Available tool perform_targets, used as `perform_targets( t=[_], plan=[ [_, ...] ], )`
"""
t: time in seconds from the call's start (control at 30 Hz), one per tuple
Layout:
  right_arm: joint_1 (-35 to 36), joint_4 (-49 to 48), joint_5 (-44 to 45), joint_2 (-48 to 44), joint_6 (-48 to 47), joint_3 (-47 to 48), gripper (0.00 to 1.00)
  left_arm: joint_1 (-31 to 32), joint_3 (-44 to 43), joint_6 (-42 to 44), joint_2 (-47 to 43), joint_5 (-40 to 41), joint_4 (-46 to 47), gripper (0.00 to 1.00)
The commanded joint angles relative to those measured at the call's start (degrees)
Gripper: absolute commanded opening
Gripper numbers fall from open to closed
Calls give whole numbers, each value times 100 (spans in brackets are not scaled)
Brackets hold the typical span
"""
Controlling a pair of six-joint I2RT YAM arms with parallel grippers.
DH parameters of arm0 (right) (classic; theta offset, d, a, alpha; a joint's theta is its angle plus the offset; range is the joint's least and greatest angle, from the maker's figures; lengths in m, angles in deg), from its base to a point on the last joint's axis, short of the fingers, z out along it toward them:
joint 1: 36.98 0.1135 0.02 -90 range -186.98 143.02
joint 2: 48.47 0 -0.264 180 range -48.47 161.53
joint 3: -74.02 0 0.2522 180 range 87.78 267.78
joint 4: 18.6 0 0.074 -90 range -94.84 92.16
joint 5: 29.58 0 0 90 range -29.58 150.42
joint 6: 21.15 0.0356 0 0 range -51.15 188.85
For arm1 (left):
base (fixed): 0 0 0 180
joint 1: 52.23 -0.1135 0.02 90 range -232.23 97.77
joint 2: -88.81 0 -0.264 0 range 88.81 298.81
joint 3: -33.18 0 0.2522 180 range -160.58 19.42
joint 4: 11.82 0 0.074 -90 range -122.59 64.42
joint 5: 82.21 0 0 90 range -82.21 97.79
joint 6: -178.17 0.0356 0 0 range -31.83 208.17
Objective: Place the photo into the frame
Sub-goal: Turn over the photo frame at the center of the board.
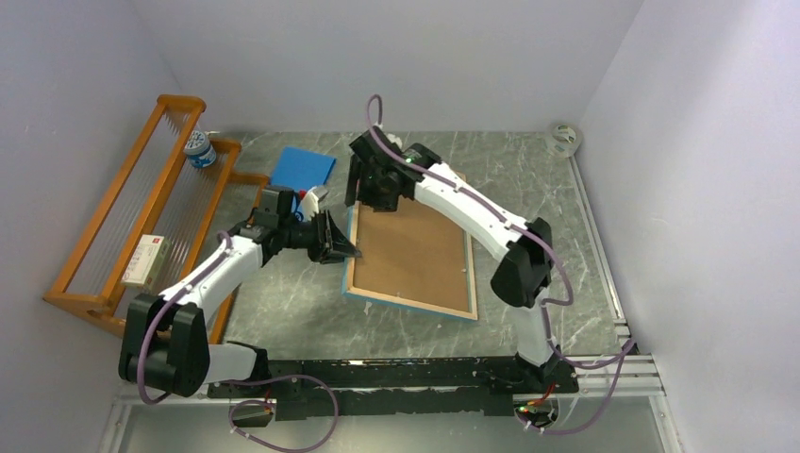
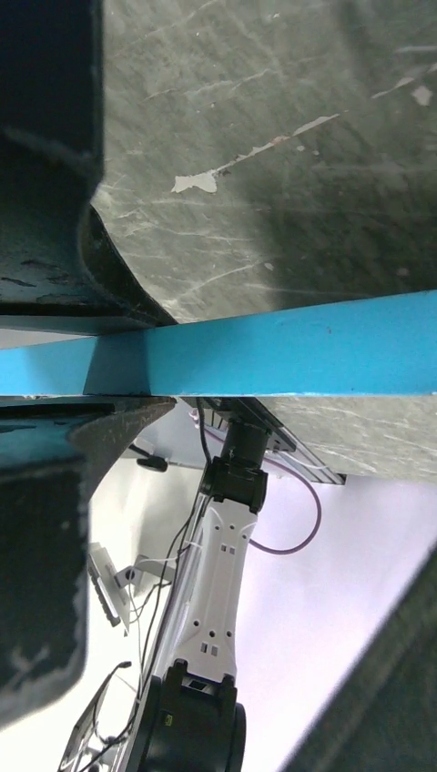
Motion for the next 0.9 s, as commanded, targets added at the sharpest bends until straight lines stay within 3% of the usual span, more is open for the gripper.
perform_targets(
  t=[0.0, 0.37, 0.67, 0.87],
  plan=[
    [-294, 62, 539, -821, -9, -66, 67, 13, -1010, 1066, -111, 313, -1051, 2],
    [-1121, -405, 449, -2089, 113, -1078, 73, -22, -4269, 3074, 678, 2244, -3814, 3],
    [-1304, -667, 11, -2390, 265, -1055, 88, 277, -6229, 3967, 1316, 3059, -4507, 2],
    [-1331, -1024, -394, -2529, 609, -979, 92, 1002, -6567, 4012, 1291, 3737, -4416, 2]
  ],
)
